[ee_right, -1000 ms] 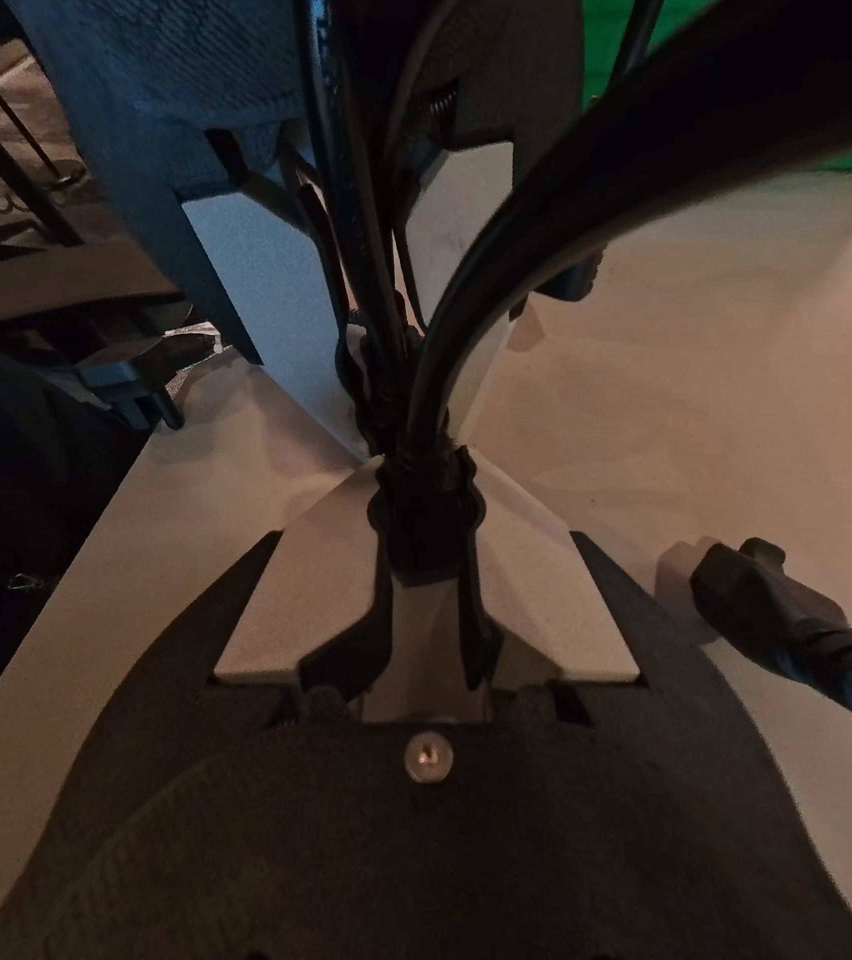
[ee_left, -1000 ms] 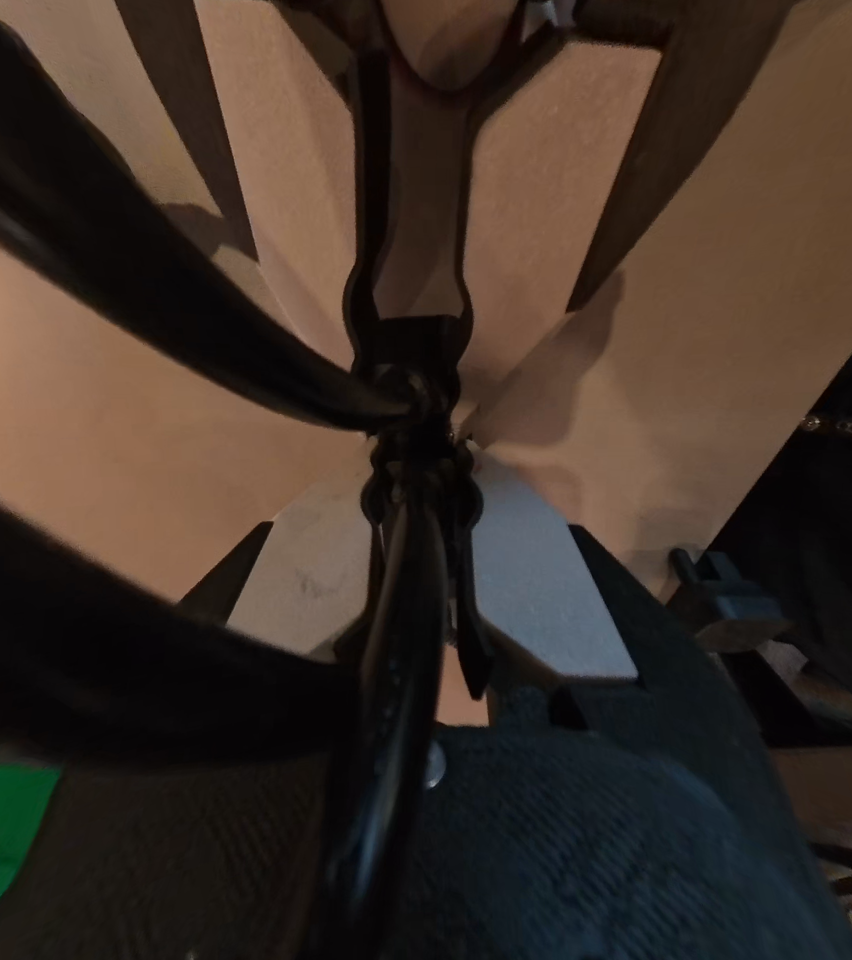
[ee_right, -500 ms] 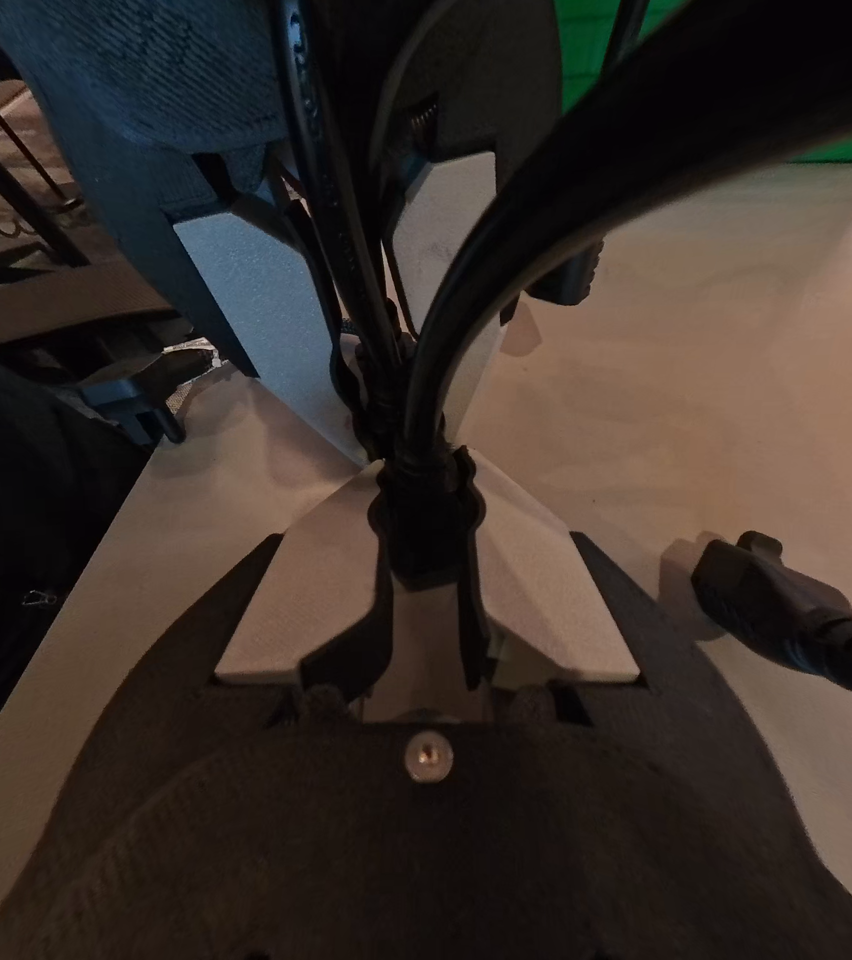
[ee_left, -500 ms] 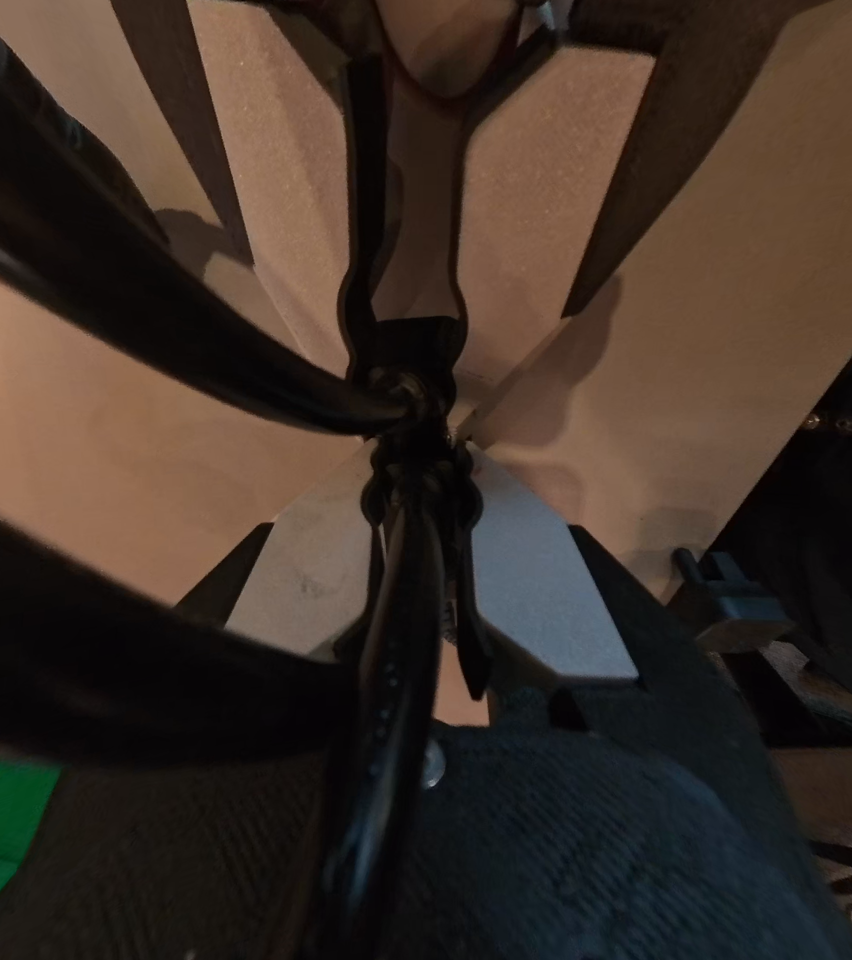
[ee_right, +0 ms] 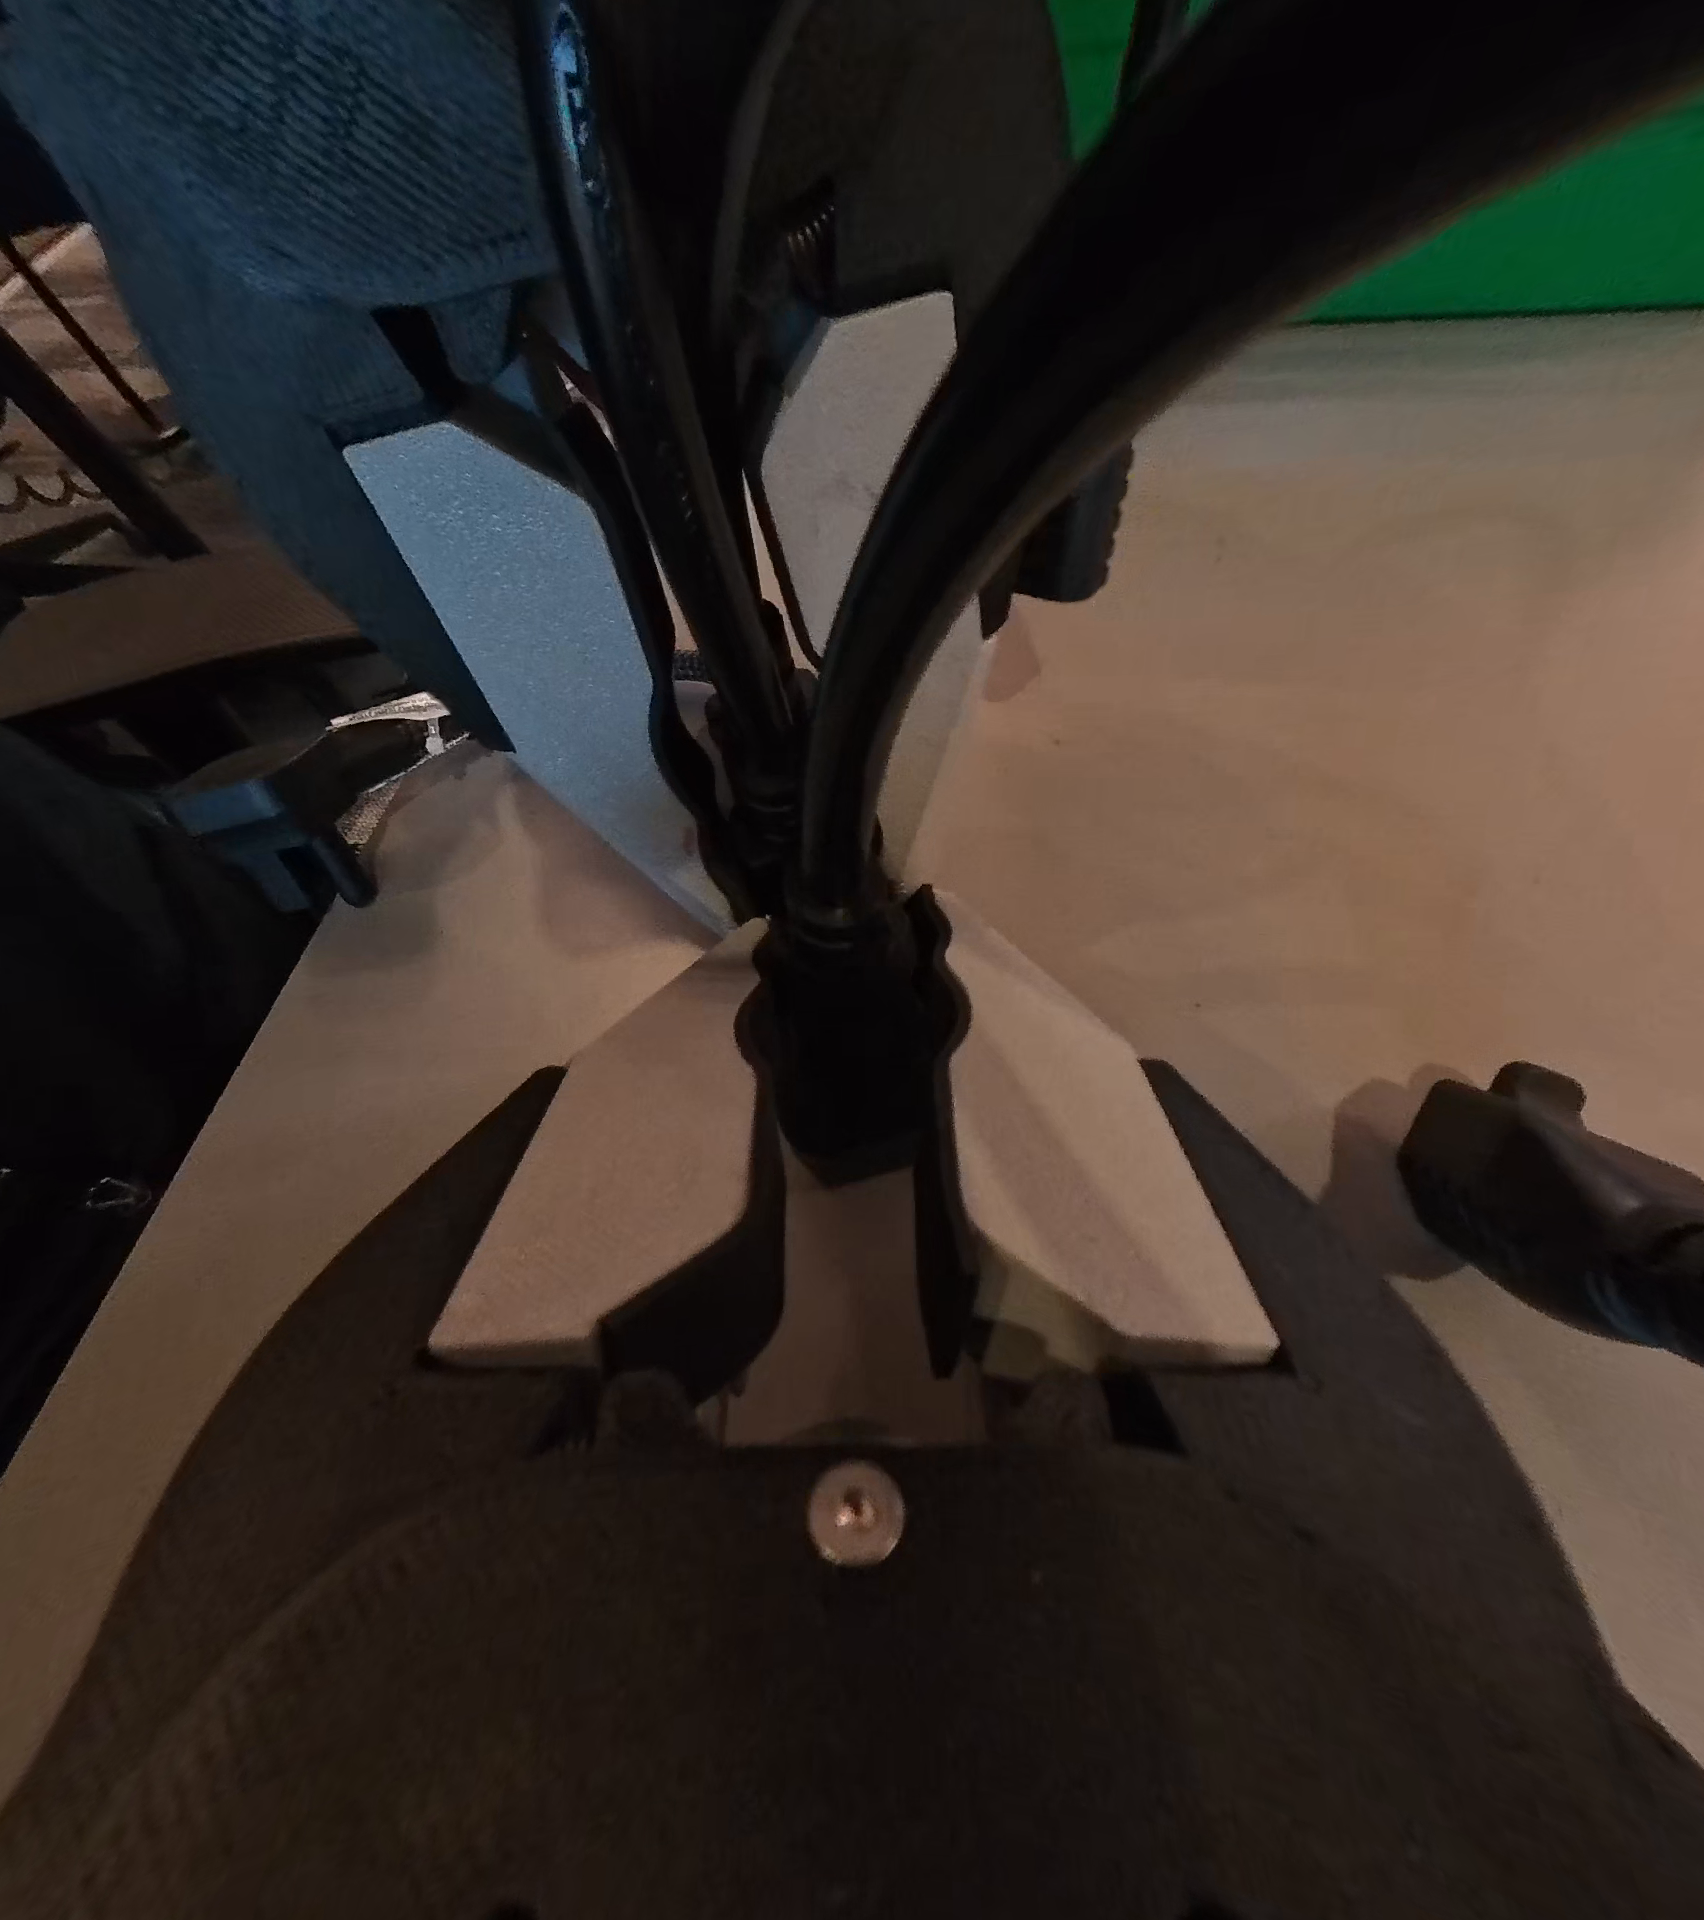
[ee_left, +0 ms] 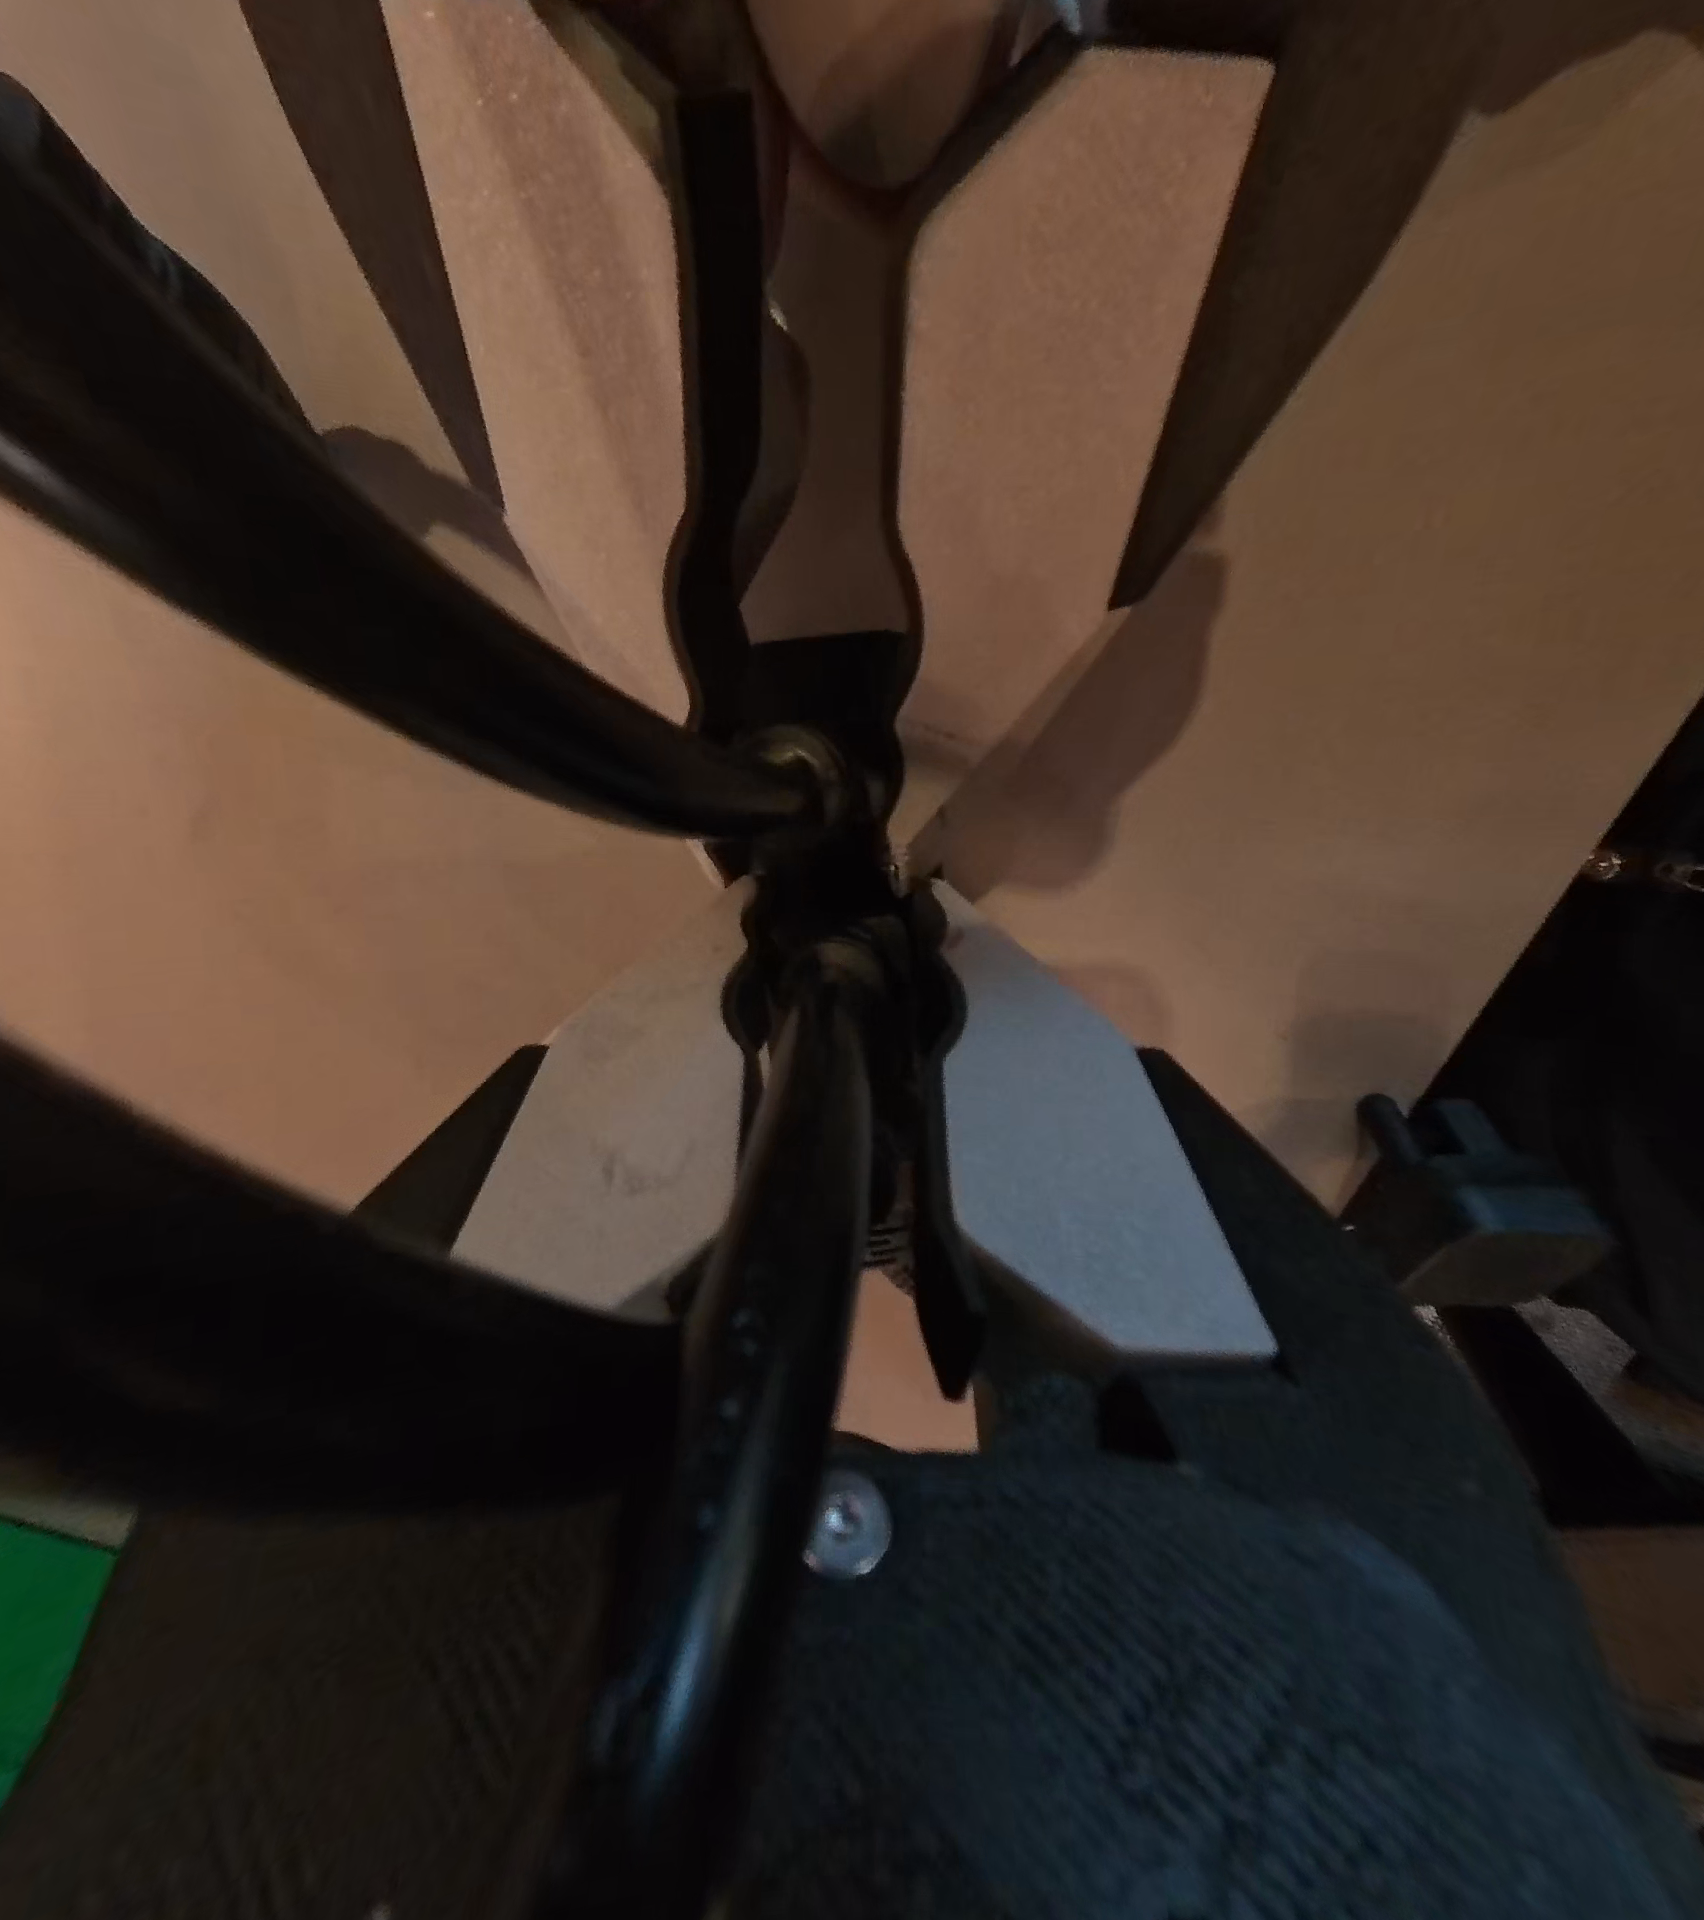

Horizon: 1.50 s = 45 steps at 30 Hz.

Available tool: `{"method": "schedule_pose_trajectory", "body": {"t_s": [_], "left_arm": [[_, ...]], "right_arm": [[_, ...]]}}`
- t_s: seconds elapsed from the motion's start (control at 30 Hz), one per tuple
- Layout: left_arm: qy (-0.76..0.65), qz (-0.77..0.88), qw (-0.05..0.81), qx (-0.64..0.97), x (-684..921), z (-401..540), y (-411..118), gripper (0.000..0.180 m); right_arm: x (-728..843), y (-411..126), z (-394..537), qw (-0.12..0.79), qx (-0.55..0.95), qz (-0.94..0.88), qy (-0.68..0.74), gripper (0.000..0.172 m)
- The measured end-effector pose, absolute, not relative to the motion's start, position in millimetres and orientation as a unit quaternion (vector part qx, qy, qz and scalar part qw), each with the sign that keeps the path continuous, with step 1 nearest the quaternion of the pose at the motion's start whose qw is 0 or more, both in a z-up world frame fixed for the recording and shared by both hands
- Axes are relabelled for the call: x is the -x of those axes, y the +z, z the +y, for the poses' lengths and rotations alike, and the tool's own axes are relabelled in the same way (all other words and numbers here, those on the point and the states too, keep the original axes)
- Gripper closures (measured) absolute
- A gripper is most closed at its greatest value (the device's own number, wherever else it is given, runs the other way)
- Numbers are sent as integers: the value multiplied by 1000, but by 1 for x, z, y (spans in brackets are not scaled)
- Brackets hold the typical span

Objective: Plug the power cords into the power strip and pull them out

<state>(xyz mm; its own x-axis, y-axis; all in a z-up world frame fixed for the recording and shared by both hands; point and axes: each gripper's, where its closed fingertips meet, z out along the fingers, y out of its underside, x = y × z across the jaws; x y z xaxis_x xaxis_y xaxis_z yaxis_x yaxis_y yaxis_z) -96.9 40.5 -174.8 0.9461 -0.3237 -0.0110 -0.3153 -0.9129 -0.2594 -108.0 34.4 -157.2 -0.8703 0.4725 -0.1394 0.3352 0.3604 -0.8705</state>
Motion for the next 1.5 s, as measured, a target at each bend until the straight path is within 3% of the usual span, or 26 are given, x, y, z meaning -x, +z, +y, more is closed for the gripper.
{"method": "schedule_pose_trajectory", "body": {"t_s": [0.53, 1.5], "left_arm": [[-11, 165, 133, 977, 97, 42, -175, 157], [-24, 171, 150, 974, 94, 46, -175, 157]], "right_arm": [[105, -163, 37, 84, 180, -852, 484, 150], [100, -170, 44, 106, 218, -851, 466, 149]]}}
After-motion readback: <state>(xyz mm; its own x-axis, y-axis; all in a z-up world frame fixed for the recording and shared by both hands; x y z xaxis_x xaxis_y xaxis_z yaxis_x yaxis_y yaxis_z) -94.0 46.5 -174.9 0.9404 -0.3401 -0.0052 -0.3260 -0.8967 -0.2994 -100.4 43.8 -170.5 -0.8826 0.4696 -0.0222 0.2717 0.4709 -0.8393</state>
